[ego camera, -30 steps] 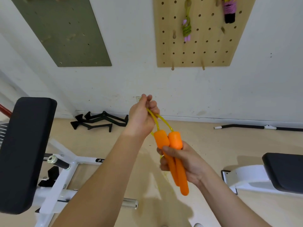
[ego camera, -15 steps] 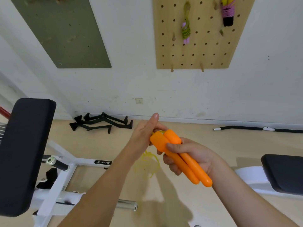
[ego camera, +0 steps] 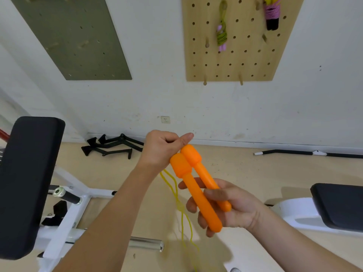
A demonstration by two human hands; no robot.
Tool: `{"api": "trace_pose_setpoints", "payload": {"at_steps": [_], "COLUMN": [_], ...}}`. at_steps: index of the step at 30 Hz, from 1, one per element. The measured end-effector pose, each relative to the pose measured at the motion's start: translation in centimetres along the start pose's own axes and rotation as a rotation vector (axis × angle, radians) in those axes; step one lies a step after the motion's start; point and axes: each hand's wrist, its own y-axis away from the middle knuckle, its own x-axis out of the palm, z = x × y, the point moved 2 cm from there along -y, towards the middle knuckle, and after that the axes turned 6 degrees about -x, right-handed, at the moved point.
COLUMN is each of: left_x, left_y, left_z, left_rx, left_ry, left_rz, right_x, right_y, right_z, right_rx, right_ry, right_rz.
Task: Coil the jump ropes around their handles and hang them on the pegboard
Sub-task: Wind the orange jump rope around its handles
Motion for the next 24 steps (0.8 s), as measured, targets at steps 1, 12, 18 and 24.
{"api": "trace_pose_setpoints", "payload": {"at_steps": [1,12,18,24], "left_x": [0.0,1.6,4.0,4.4], "left_y": [-0.1,-0.4,1.9,3.3], "left_z": [0.0,1.1,4.6,2.7], "left_rx": [0.008,-0.327,-0.357,0.115], "left_ry": [-0.014,0.410,0.241,-1.122], "left_rz": [-0.004,-0.014,0.017,0.156], "right_x": [0.0,0.4,-0.5,-1.6], "right_y": [-0.1,-1.8,-1.8,-1.2], "right_z": [-0.2,-0.3,1.5,2.9], "right_rx": [-0.006,-0.146,-0.372,-0.249], "right_ry": [0.005,-0.177,-0.250,0.520], "right_rz": [-0.020,-0.132,-0.382,-0.898]}}
